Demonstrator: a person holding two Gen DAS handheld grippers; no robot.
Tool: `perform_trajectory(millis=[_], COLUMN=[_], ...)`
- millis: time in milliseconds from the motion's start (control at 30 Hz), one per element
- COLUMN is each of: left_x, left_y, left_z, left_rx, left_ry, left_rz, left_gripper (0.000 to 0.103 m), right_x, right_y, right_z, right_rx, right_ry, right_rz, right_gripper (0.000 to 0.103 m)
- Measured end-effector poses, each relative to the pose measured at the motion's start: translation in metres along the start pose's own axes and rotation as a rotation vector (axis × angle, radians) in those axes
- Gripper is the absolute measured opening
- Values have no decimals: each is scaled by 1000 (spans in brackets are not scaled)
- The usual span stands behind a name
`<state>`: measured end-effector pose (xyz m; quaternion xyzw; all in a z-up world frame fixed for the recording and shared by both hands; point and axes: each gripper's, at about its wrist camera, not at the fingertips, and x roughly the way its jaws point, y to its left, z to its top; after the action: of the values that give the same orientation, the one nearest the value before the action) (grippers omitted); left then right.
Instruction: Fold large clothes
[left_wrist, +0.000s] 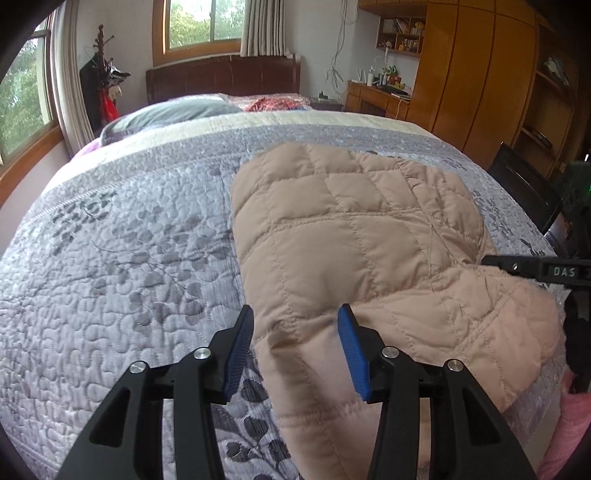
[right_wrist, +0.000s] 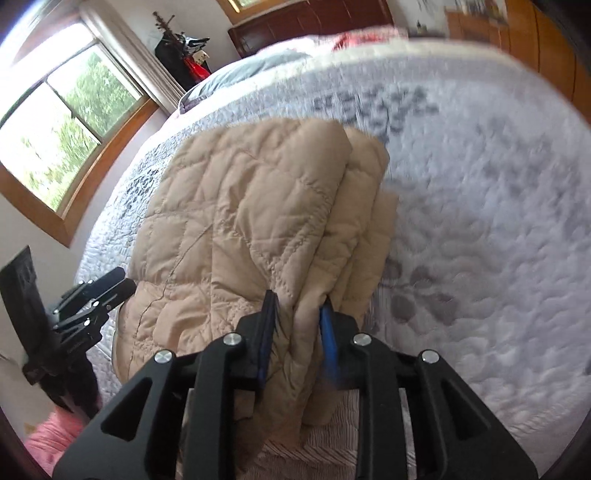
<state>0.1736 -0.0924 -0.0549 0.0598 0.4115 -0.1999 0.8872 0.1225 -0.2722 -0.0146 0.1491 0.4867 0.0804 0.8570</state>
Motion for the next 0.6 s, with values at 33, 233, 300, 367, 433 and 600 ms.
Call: perform_trajectory(millis=[33, 233, 300, 367, 433, 600], left_x=[-3, -27, -33, -37, -39, -45], left_y=[0, -8, -10, -12, -14, -12], left_z=[0, 0, -1, -1, -1, -7], left_rx=[1, 26, 31, 34, 36, 23], left_ry=[-5, -50, -60, -68, -67, -52], left_rz=[0, -3, -8, -11, -13, -30], left_gripper=[48, 48, 48, 48, 48, 48], right_x=[-8, -48, -60, -69, -69, -58], right_y=[8, 33, 36, 45, 56, 84], right_z=[0, -5, -5, -9, -13, -27], right_rx=[-18, -105, -127, -163, -198, -278], right_ry=[-18, -116, -138, -150, -134, -67], right_rz=[-14, -56, -48, -47, -26, -6], right_gripper=[24, 25, 25, 26, 26, 26])
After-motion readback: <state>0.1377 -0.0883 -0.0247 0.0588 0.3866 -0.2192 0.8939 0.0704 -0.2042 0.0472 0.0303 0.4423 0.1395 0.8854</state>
